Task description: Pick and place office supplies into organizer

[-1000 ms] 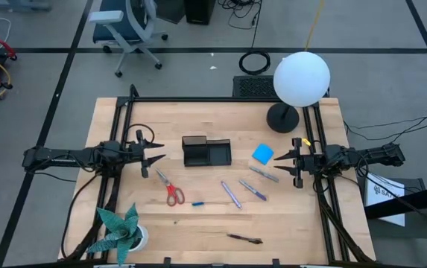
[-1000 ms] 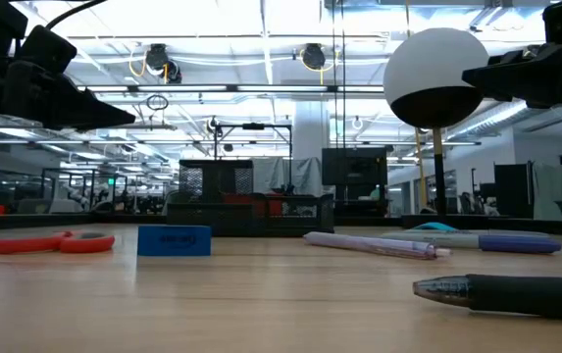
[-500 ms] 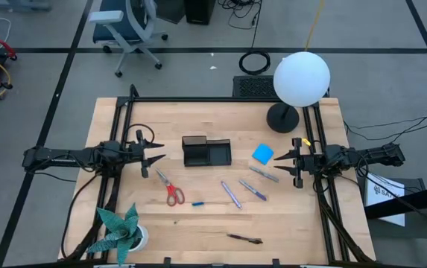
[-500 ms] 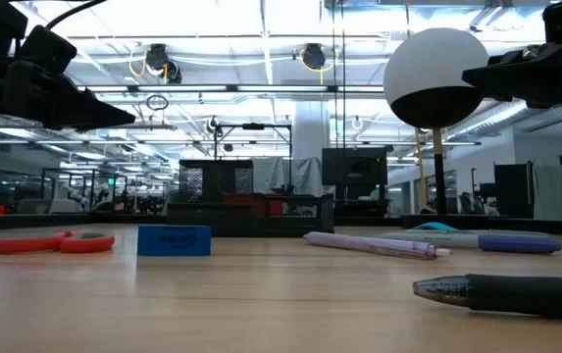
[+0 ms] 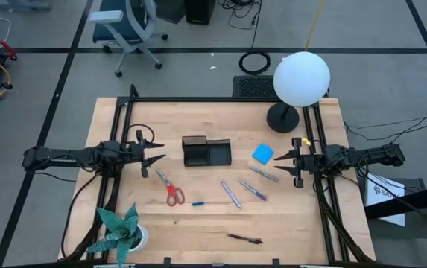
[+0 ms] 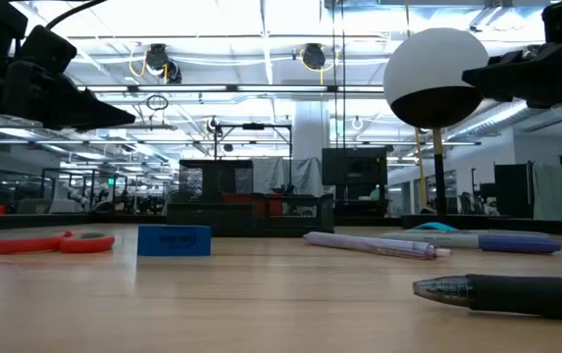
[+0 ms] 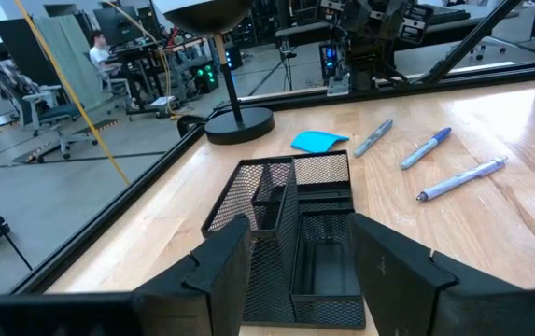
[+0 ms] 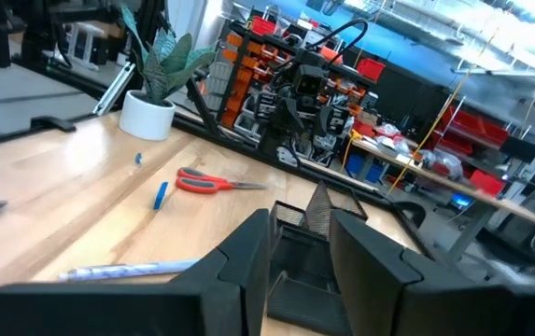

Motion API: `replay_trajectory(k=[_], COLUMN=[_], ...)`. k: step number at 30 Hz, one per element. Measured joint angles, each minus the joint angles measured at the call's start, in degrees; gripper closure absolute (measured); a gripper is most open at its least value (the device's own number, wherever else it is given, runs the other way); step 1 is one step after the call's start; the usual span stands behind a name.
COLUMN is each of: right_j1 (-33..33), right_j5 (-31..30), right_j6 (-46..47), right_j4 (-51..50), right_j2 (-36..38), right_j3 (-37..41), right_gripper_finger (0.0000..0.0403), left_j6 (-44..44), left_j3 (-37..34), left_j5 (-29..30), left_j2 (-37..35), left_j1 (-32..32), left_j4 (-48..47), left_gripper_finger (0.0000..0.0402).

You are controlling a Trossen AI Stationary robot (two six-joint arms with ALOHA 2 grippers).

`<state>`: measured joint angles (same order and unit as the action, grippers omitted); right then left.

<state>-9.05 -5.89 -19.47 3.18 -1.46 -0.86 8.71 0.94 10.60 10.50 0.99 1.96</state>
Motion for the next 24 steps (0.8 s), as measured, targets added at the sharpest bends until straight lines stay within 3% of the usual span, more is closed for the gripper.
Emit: replay_trajectory(k=[14,24], right_j1=[0.0,0.0], right_j5=[0.0,0.0], right_j6=[18.0,18.7], right_j4=[0.0,0.0], right_j2=[0.0,0.0], right_j3=[0.0,0.0], right_gripper_finger=[0.0298,0.0298], left_j6=[0.0,0.0], left_j3=[0.0,0.0], left_j5=[0.0,0.0], left_j2=[0.0,0.0], left_j1=[0.0,0.0], left_j4=[0.0,0.0], left_gripper_finger=[0.0213,0.0213])
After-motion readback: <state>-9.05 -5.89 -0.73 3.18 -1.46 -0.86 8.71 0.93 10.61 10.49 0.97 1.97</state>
